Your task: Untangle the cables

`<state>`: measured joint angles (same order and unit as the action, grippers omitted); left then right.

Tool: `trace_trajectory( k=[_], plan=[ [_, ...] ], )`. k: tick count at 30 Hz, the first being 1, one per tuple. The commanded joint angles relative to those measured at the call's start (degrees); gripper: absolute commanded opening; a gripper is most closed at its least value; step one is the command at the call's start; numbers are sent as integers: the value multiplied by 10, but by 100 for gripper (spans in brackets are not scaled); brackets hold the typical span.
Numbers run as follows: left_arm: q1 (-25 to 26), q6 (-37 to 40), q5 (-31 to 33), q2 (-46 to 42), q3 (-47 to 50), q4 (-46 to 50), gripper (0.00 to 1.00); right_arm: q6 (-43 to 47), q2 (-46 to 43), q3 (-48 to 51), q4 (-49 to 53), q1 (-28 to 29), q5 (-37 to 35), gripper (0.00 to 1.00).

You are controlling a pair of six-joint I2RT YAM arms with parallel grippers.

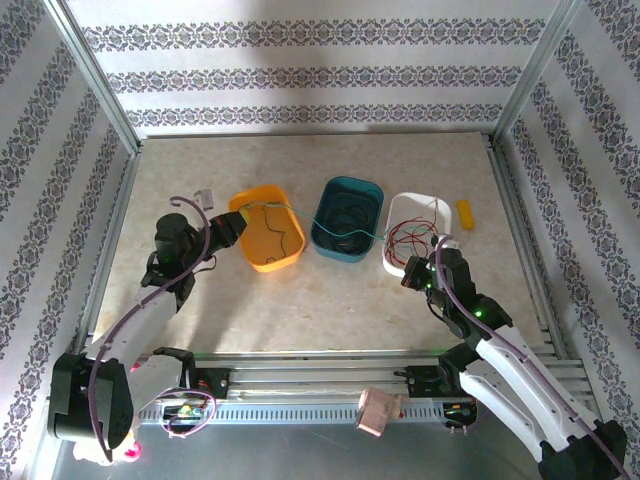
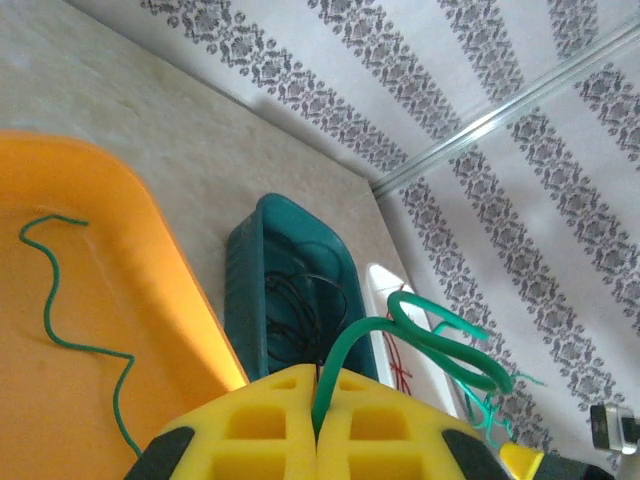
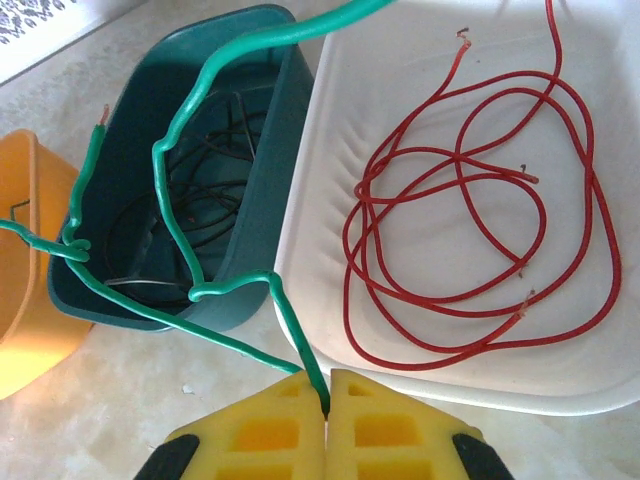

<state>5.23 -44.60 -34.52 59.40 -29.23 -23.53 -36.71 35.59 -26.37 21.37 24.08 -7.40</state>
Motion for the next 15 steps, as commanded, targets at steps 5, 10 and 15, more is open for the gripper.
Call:
trace_trajectory(
  k=[5,10,15],
  plan=[
    [-51,-48,-14,-20,-6,-56,0,-6,-24,10,9,-25,-7,0],
    [-74,-63,-20,-18,-10,-72,0,19,-28,8,-2,-40,48,0],
    [-70,-37,-94,0,-48,-59,0,72,10,-19,-9,-32,135,0]
  ],
)
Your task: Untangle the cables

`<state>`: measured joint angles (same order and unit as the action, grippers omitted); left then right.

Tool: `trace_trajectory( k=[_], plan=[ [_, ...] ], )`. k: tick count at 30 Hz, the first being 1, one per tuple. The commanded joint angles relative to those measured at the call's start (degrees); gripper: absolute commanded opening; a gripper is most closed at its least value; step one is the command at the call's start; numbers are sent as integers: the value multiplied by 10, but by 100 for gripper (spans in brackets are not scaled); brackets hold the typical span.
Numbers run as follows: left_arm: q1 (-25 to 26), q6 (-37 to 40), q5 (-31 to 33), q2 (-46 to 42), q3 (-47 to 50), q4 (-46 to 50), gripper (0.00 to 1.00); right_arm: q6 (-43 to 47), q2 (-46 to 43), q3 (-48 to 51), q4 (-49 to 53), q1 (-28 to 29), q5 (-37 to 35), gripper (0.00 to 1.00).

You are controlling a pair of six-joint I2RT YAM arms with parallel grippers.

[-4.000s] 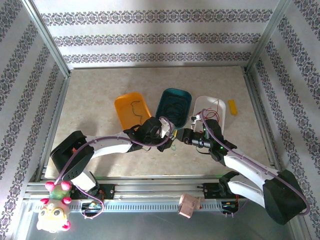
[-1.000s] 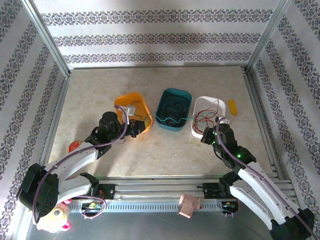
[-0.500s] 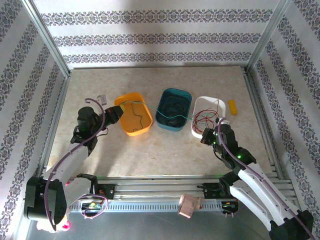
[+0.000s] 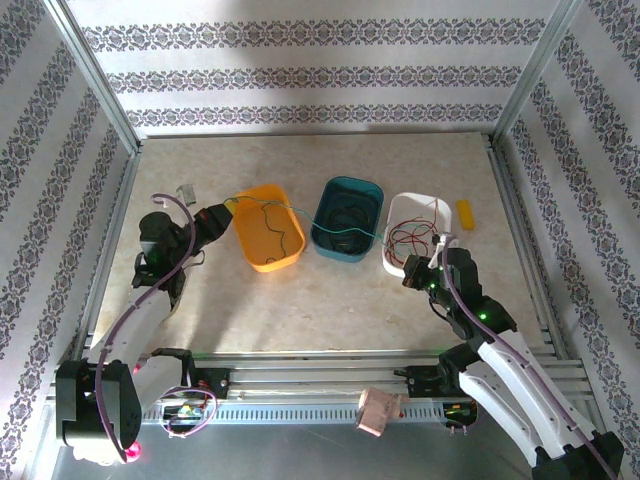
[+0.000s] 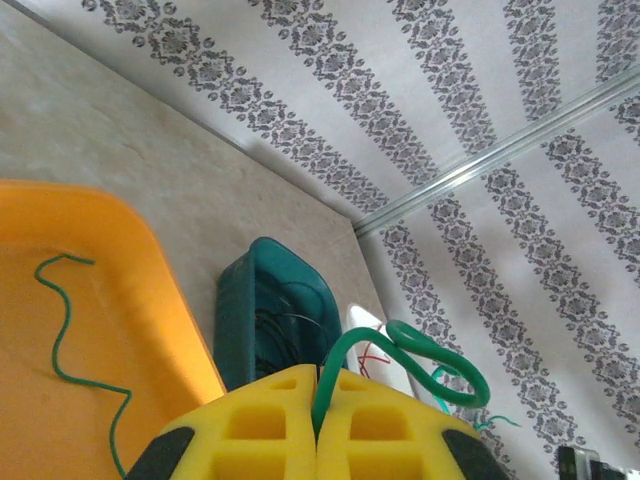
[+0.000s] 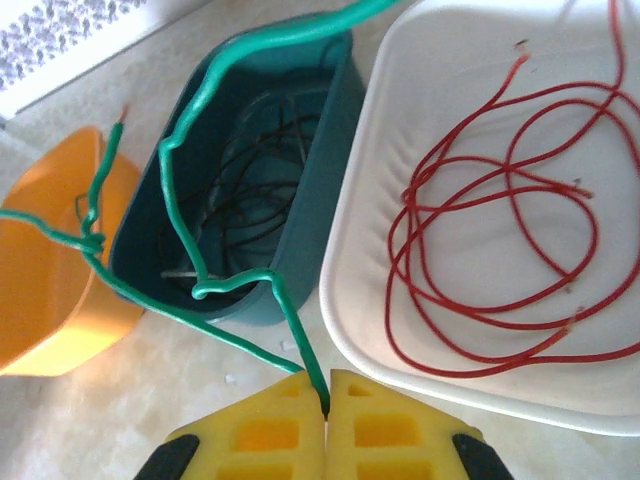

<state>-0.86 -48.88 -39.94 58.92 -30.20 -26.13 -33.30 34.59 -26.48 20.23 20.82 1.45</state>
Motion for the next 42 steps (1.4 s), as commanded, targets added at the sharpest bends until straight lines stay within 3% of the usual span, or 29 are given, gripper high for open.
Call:
trace_trajectory(
  k=[1,5,9,13,18,24,30,34,39,42],
  plan=[
    [-1,17,-61,6,-48,-25,0,46,35,-26,1,8,54,0],
    [70,95,-104,-6,-94,65,0,62,96,-54,-27,54,34,0],
    [163,176,-98,-6,-129,170,0,49,151,-72,-86,75,41,0],
    [210,186,-73,3,-122,183,0,38,205,-100,-139,85,87,0],
    [217,162,-53,10,-99,146,0,37,252,-135,-161,106,146,0],
    [216,167,-22,-5,-96,147,0,17,240,-129,-174,116,113,0],
    [206,170,-11,-33,-120,156,0,-12,191,-85,-178,87,92,0],
    [182,182,27,-53,-137,172,0,-27,156,-58,-173,70,88,0],
    [126,163,-6,-59,-160,167,0,-35,126,-39,-165,54,93,0],
    [107,186,21,-63,-172,189,0,-36,120,-35,-163,48,96,0]
  ],
)
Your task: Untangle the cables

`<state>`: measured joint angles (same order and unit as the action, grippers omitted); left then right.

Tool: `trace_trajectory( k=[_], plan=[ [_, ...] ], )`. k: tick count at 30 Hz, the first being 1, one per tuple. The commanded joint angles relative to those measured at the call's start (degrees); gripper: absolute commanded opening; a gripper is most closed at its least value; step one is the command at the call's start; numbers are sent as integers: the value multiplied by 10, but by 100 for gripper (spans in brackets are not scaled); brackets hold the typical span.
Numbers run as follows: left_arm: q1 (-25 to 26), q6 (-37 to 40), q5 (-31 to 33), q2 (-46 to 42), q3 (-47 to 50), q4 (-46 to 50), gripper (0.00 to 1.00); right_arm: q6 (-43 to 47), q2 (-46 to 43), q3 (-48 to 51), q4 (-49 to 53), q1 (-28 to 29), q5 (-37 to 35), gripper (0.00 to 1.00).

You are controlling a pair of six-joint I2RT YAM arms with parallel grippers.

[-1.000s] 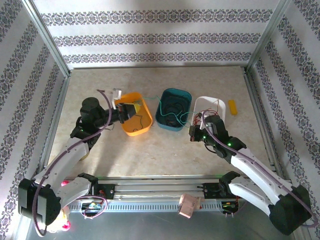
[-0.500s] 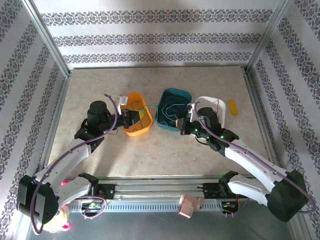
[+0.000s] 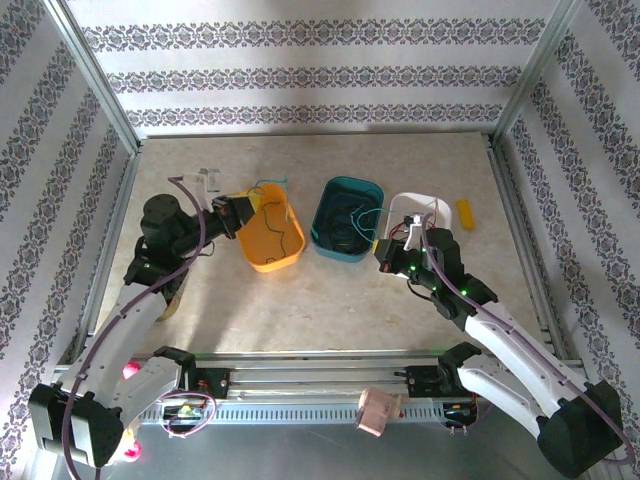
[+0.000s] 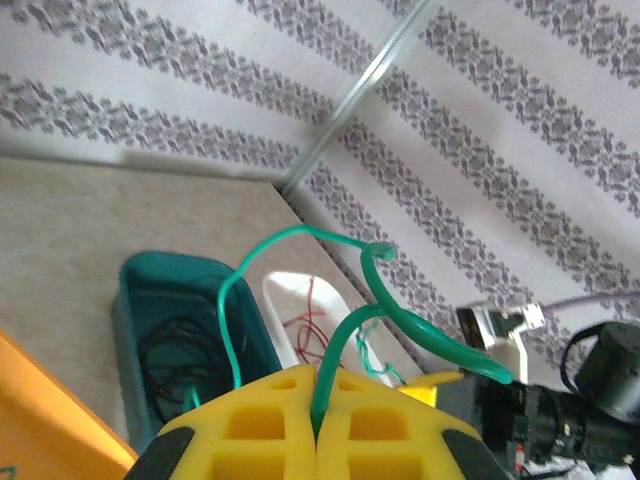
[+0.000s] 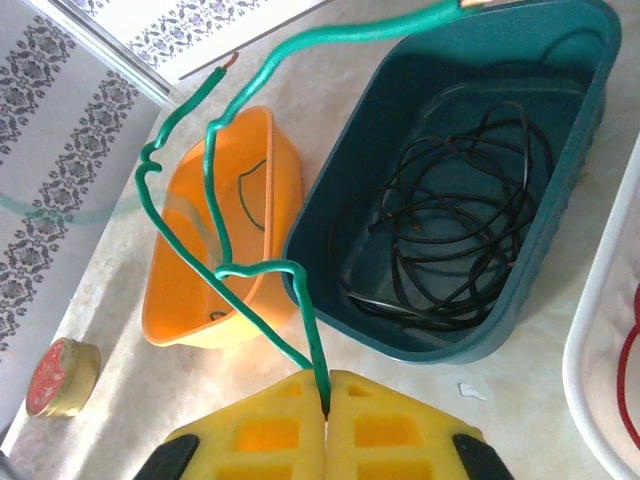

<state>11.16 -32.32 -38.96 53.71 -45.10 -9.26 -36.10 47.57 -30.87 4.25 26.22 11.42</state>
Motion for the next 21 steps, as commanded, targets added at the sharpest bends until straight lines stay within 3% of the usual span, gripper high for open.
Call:
trace_trajectory(
  k=[1,7,16,21],
  plan=[
    [-17,38,29,-11,-30,36,0,-8,-9,9,-3,-8,-3,0],
    [-28,123,128,43,-71,129,0,-6,-5,8,-1,-9,2,0],
    [-29,121,128,145,-32,145,0,1,-20,10,21,-10,4,0],
    [-29,122,161,212,-16,149,0,8,-27,7,35,-8,8,0]
  ],
)
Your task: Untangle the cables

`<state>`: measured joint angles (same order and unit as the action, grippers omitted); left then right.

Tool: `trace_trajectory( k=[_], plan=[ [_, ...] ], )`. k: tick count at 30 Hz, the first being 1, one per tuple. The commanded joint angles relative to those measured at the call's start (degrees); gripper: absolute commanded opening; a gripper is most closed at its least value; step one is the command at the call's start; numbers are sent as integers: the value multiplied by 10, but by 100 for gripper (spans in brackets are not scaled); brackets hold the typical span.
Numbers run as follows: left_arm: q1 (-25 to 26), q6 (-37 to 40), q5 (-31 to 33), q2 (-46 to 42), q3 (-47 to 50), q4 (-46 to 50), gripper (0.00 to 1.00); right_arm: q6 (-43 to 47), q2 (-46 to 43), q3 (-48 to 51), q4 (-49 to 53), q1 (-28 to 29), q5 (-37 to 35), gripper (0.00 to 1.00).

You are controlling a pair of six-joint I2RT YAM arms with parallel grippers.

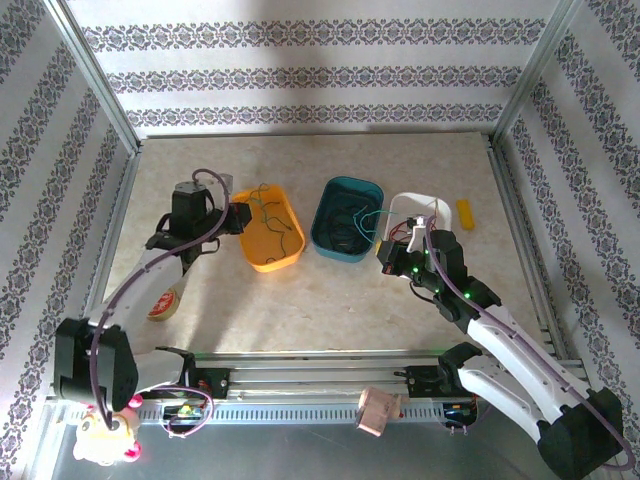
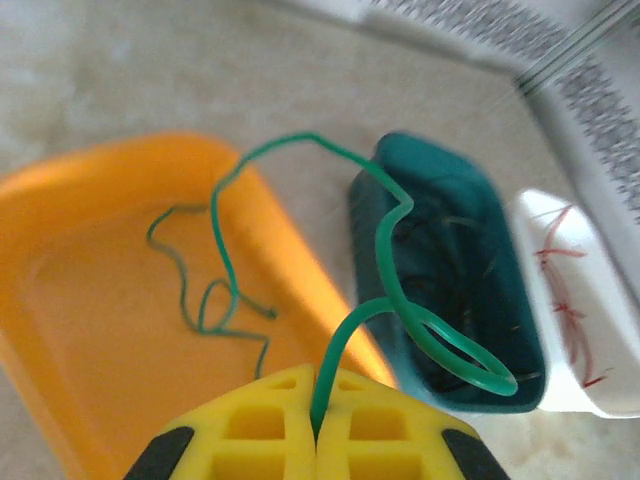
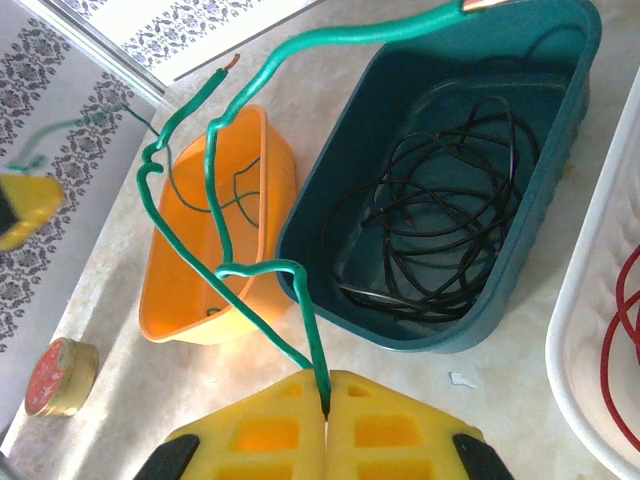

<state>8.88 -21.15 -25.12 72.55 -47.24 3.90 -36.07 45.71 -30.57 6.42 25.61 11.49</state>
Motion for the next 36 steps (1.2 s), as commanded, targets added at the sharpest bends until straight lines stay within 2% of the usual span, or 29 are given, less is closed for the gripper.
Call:
trace_trajectory(
  k=[1,6,15,23,25,27,30,36],
  plan=[
    [-7,16,31,37,0,25,0,7,-10,4,16,-1,7,0],
    [-6,20,66,121,-42,76,0,13,-9,-4,25,8,0,0],
    [9,4,79,237,-136,142,0,20,-2,-13,33,26,-10,0],
    [30,10,120,294,-200,208,0,26,8,-22,39,50,-24,0],
    [36,13,121,288,-207,210,7,26,12,-23,38,55,-26,0],
    [42,13,121,275,-215,210,23,25,15,-24,35,58,-27,0],
    [47,11,123,249,-232,215,40,25,20,-26,32,62,-27,0],
    [49,-4,125,191,-264,238,61,22,34,-30,21,72,-31,0]
  ],
)
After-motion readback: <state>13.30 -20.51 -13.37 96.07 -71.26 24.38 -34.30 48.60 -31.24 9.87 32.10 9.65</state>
